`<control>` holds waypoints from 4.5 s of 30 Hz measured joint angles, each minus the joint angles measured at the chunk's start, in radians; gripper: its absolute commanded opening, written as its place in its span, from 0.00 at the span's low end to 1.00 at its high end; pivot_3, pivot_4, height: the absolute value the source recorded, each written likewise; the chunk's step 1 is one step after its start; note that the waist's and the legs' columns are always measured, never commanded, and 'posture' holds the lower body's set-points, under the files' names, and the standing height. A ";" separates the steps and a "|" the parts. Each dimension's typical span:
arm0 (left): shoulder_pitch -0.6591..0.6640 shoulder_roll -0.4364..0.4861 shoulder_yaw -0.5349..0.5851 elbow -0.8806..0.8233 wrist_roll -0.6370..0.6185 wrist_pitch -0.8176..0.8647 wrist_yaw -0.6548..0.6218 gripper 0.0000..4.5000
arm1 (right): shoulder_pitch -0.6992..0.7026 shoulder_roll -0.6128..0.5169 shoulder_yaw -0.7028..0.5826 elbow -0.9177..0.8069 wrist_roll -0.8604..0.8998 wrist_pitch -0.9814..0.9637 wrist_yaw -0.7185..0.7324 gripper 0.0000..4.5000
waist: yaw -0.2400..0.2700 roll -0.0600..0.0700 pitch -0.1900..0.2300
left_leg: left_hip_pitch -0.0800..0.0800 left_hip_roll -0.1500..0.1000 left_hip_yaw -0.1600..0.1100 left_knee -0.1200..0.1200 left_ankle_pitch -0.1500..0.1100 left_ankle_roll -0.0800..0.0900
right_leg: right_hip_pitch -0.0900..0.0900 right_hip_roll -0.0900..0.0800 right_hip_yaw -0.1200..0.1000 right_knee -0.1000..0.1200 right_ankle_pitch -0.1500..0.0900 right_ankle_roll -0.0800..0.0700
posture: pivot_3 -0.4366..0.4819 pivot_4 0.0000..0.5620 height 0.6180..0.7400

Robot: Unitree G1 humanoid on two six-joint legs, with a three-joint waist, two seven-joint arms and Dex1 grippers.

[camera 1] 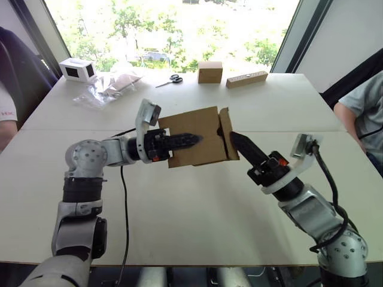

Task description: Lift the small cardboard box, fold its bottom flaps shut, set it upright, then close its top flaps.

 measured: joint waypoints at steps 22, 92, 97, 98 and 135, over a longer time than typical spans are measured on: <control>0.004 -0.012 0.000 0.000 0.001 -0.017 0.022 0.00 | -0.055 0.017 0.046 -0.017 -0.140 0.007 -0.042 0.12 | 0.000 0.000 0.000 | 0.000 0.000 0.000 0.000 0.000 0.000 | 0.000 0.000 0.000 0.000 0.000 0.000 | 0.48 0.27 1.00; -0.195 0.207 -0.300 -0.041 0.247 -0.104 -0.103 0.00 | 0.051 -0.348 -0.217 -0.044 -0.078 0.141 0.068 0.00 | 0.003 -0.001 0.001 | -0.001 -0.001 0.001 -0.002 0.000 0.000 | -0.001 0.000 0.000 -0.002 0.000 -0.001 | 0.48 0.27 1.00; -0.368 0.265 -0.576 0.002 0.487 -0.266 -0.264 0.00 | 0.073 -0.399 -0.224 -0.057 -0.078 0.158 0.106 0.00 | 0.003 -0.001 0.001 | -0.001 -0.002 0.000 -0.001 0.000 0.000 | -0.001 0.002 0.000 -0.002 0.000 -0.001 | 0.48 0.27 1.00; -0.404 0.274 -0.627 0.007 0.539 -0.309 -0.298 0.00 | 0.073 -0.403 -0.224 -0.059 -0.078 0.158 0.110 0.00 | 0.003 -0.001 0.001 | -0.001 -0.002 0.000 -0.002 0.000 0.000 | -0.001 0.002 0.000 -0.002 -0.001 -0.001 | 0.48 0.27 1.00; -0.589 0.257 -0.657 0.254 0.863 -0.642 -0.656 0.75 | -0.059 -0.293 -0.058 -0.010 -0.291 0.164 0.171 0.00 | 0.002 -0.001 0.001 | -0.002 0.000 0.001 0.000 -0.003 0.005 | -0.003 0.002 0.001 0.001 -0.002 0.004 | 0.48 0.27 1.00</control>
